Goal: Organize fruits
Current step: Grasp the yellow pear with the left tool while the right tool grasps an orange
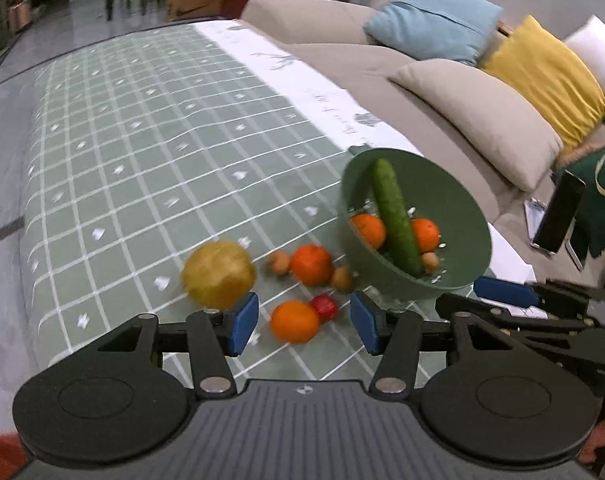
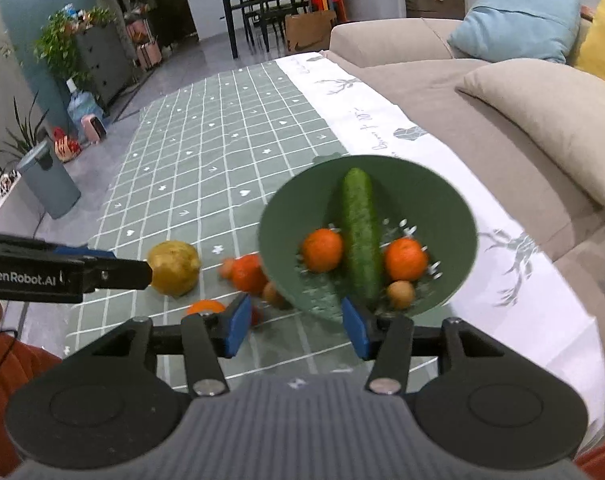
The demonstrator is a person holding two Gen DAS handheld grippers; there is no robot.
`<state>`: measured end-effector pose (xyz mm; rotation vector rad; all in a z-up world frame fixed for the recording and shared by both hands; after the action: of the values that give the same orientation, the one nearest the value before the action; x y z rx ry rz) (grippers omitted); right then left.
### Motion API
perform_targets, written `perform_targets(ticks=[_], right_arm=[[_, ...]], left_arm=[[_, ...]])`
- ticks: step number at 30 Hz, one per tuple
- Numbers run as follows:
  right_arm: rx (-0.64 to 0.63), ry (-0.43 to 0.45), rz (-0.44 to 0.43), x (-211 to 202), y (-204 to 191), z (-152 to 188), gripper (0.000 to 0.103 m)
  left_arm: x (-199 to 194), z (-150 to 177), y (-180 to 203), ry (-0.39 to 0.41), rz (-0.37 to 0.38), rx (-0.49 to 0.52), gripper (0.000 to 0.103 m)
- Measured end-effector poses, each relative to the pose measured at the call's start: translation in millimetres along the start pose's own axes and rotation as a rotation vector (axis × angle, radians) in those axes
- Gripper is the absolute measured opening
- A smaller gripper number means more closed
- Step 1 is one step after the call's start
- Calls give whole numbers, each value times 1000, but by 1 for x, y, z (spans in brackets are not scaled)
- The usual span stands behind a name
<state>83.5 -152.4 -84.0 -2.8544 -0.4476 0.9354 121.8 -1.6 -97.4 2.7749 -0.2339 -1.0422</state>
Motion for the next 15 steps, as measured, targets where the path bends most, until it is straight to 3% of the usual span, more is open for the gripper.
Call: perform_targets(ticks=[3,8,15], right_arm=[[-1,-12,-19,3,-15,10,56],[-9,-50,-44,17,-43,28,56],[6,-89,-43,43,-60,37,47]], left_arm=[[-3,11,-16,-6,-21,-36,61],[-2,22,-29,-15,-58,-44,60],[-1,22,-49,10,-74,-62,60]])
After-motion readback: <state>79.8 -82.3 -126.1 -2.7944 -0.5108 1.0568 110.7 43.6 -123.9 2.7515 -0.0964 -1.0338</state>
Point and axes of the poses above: each gripper's, at about its wrist camera, not at the fingertips, and x roughly the way its jaws point, y to its right, z to its underside, the point moved 10 cm from there along x, roughly the way its jaws point, and after that the axes turned 14 degrees about y, right-handed, at the moved point
